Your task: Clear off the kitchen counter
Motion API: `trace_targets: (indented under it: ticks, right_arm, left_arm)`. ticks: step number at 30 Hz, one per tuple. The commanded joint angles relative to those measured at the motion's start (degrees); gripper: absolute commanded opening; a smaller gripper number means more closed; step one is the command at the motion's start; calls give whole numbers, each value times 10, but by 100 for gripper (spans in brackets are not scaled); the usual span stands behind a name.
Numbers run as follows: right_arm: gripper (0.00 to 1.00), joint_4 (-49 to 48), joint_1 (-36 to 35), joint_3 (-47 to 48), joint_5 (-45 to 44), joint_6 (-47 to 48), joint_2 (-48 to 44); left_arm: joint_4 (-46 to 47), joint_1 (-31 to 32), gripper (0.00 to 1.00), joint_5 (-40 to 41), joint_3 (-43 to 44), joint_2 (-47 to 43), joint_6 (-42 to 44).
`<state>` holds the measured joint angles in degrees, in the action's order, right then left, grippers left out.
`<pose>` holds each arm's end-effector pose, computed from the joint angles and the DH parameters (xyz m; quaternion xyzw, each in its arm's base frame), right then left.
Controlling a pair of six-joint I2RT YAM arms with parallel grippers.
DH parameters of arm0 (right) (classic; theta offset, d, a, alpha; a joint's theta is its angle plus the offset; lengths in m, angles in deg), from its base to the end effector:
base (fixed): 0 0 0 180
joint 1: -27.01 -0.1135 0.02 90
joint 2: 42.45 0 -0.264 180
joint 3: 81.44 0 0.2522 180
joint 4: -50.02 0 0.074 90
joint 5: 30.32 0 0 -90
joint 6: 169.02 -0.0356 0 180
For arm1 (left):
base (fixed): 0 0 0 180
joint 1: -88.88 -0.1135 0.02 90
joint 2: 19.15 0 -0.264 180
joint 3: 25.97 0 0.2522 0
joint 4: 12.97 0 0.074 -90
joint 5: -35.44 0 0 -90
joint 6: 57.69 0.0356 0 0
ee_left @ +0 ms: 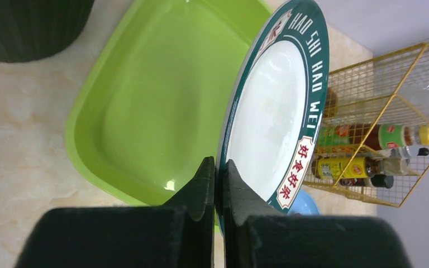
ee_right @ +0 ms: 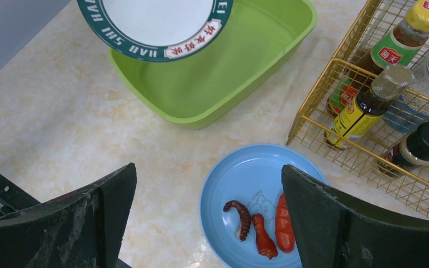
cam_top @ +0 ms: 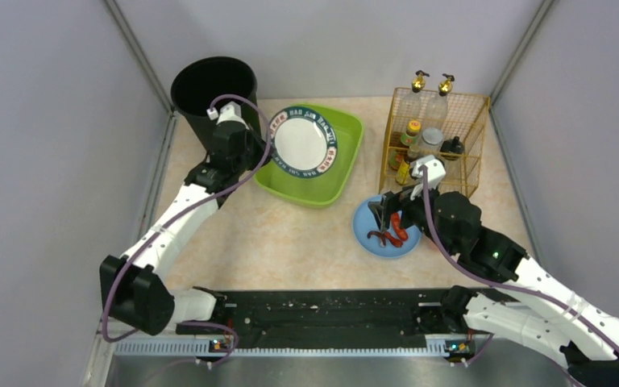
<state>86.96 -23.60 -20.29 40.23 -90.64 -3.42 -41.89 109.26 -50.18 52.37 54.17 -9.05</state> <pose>0.1060 0.1104 0.3472 -0.1635 0.7706 0.1961 0.5839 0.2780 -0.1004 0.3441 -0.1730 0.8198 -0.2521 0.4842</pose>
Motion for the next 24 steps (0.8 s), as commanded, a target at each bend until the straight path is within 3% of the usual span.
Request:
trace_targets:
  ticks: [1,10,24]
  right_arm:
    - [99,-25,-5,17,3,-2,0]
    - [99,-37,-6,3,13,-12,2]
    - [99,-40,-6,-11,18,-13,-5]
  left_arm:
    - [85,12,0,-19,-5,23,-39]
    - [114,16,0,25,8,108,-79]
    - [124,16,0,45,105,263,-129]
